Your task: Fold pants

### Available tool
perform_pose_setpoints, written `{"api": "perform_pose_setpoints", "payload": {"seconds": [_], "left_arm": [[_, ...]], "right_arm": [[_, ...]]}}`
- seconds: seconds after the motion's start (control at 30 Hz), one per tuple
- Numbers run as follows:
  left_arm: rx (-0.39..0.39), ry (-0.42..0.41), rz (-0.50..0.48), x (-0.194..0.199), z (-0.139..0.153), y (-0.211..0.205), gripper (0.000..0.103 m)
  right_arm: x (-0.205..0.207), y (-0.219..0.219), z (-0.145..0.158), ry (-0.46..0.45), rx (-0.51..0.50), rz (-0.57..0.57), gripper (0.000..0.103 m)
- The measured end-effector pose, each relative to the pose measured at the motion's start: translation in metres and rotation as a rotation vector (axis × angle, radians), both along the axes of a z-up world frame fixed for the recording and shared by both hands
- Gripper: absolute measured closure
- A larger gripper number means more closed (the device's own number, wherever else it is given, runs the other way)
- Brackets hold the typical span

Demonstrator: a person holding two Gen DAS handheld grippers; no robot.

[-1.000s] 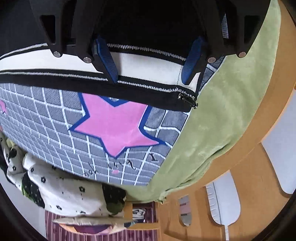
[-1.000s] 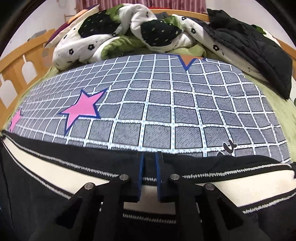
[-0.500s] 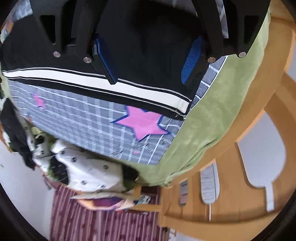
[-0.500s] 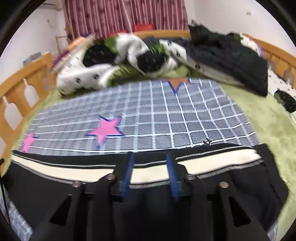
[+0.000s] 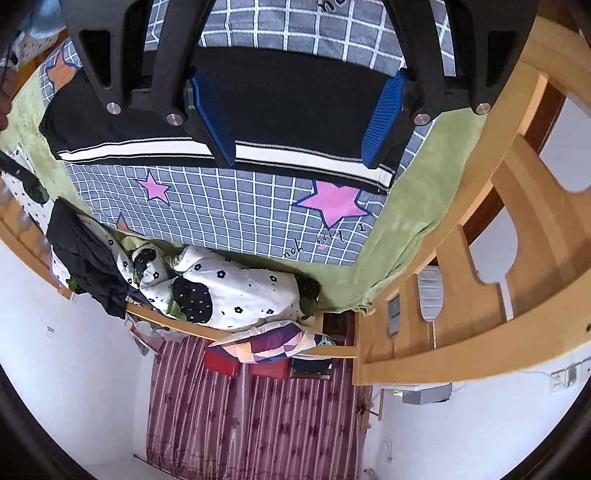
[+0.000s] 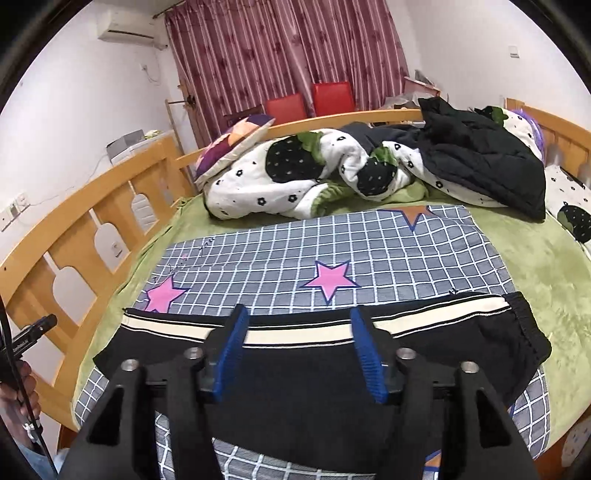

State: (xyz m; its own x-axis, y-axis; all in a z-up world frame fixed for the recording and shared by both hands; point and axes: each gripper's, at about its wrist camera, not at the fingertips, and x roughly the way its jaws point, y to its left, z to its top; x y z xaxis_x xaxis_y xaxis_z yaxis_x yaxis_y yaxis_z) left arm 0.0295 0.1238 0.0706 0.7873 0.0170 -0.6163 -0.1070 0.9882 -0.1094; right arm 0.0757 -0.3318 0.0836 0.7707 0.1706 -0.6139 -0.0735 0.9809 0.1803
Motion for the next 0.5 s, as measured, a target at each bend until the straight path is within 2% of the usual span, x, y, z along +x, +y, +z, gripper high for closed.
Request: {"api": "perform_pose_setpoints", "payload": {"seconds": [0.1, 0.2, 0.27, 0.33, 0.4, 0.5], "left_arm": [[-0.054, 0.019, 0.032, -0.007, -0.029, 0.012, 0.034], [-0.173, 0.044, 0.081, -0.014, -0.078, 0.035, 0.034], [-0.27, 0.088, 0.098, -0.015, -0.121, 0.055, 0.034], [-0.318, 0.111, 0.103, -0.015, -0.15, 0.067, 0.034], [-0.37, 0.129, 0.153, -0.013, -0.177, 0.088, 0.034], [-0.466, 0.182, 0.204, -0.003, -0.203, 0.115, 0.036]], "right_arm": [[-0.007, 0.01, -0.016, -0.03, -0.027, 0.021, 0.037], [-0.006, 0.011, -0.055, -0.036, -0.003, 0.056, 0.037], [0.002, 0.011, -0.084, 0.011, 0.012, 0.058, 0.037], [0.013, 0.009, -0.104, 0.059, -0.013, 0.045, 0.04], [0.021, 0.008, -0.111, 0.098, -0.035, 0.028, 0.044], [0.024, 0.006, -0.113, 0.07, -0.026, 0.02, 0.044]]}}
